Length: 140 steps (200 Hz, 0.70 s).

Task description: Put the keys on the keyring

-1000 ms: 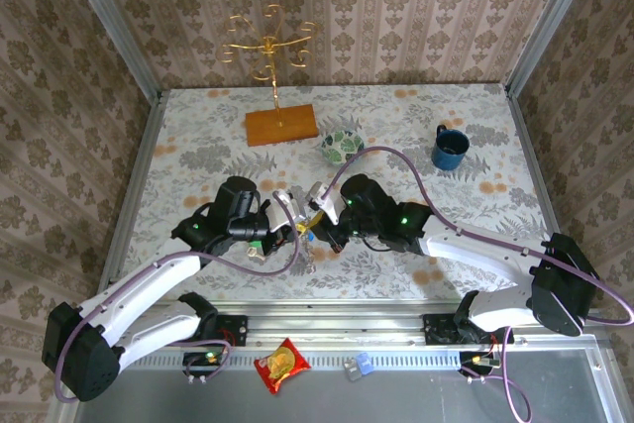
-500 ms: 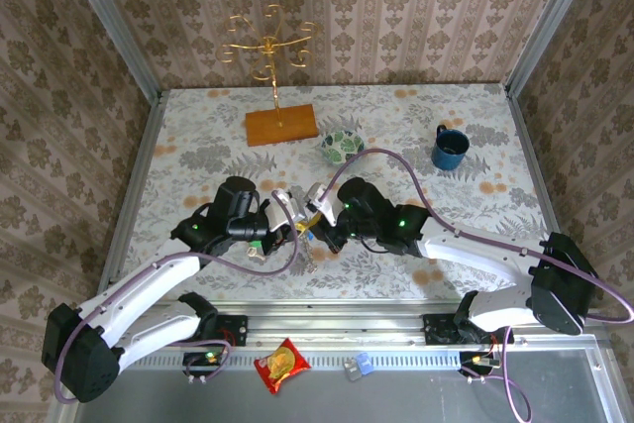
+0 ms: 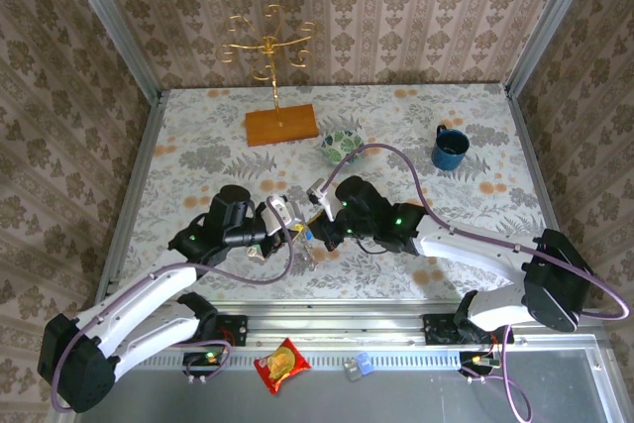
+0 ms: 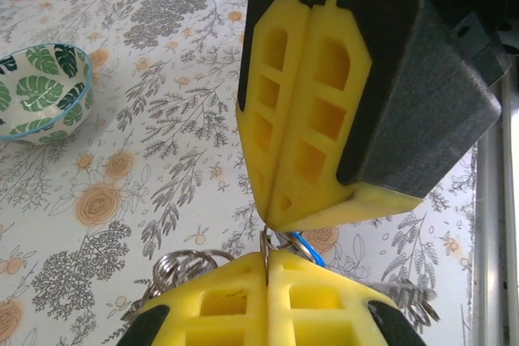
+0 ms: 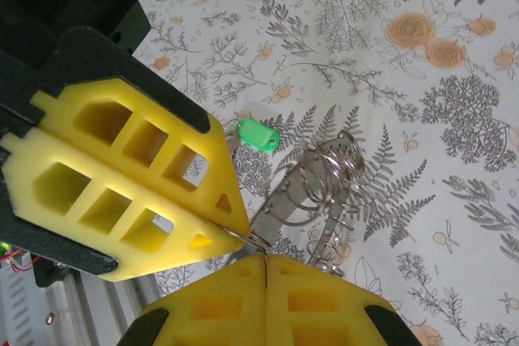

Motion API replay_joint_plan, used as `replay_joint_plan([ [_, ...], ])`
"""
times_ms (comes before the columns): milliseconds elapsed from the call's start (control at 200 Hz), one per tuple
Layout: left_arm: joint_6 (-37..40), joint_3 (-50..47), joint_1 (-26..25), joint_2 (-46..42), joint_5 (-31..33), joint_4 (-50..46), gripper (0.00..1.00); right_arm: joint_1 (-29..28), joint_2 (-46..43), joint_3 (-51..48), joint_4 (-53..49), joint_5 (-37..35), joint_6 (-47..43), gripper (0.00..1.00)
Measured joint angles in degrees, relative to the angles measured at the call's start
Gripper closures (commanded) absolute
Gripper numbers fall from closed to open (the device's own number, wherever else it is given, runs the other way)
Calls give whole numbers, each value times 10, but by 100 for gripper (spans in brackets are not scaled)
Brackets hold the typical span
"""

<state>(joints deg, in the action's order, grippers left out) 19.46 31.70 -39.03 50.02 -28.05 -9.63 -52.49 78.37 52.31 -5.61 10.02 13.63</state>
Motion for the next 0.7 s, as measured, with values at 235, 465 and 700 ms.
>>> replay_joint_plan([
  [235, -7, -28, -3, -22, 22, 41, 100, 10, 12, 0, 15, 19, 31, 100],
  [465, -17, -51, -3, -37, 35, 67, 100, 21, 28, 0, 26, 50, 47, 86],
  [700, -31, -63, -3, -40, 37, 101, 100, 44, 27, -10, 24, 62, 43, 54],
])
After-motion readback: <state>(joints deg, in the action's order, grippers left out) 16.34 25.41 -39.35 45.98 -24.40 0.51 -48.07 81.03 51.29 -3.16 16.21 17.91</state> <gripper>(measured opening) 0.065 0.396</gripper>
